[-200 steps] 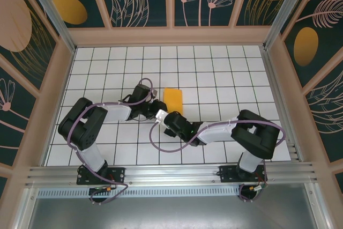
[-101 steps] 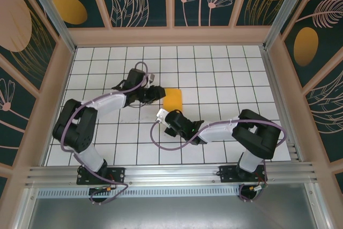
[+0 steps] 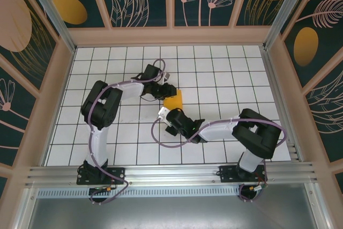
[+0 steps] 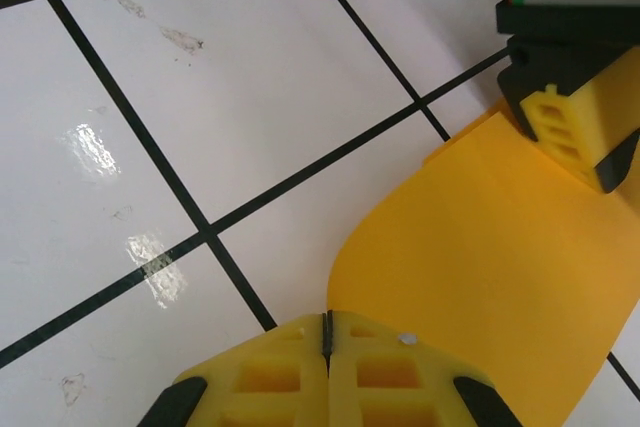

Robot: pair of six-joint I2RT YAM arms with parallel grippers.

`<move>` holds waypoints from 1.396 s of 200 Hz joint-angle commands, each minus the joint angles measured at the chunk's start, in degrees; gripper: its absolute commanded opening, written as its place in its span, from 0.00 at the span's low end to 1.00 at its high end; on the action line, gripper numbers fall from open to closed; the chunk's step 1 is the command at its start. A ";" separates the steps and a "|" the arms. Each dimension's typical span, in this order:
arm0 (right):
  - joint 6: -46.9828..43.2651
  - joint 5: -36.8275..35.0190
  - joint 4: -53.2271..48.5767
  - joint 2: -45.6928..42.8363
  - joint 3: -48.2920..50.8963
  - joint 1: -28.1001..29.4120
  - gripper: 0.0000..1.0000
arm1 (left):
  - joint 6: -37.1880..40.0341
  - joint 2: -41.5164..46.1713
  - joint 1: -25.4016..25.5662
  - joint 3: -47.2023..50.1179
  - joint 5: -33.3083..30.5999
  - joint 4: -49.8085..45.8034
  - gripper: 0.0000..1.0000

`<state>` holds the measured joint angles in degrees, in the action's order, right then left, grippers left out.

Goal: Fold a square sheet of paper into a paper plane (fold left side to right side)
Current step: Third fold the triangle at the center of the table.

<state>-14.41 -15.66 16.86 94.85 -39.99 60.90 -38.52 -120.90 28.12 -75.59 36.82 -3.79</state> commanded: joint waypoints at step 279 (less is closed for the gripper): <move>14.41 17.86 -11.64 5.88 -9.73 -17.39 0.00 | 5.56 -5.31 1.32 -1.90 -3.96 -6.83 0.29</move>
<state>-1.50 0.99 5.96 99.59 -47.64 44.14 -34.48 -123.07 28.51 -77.87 35.42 -7.53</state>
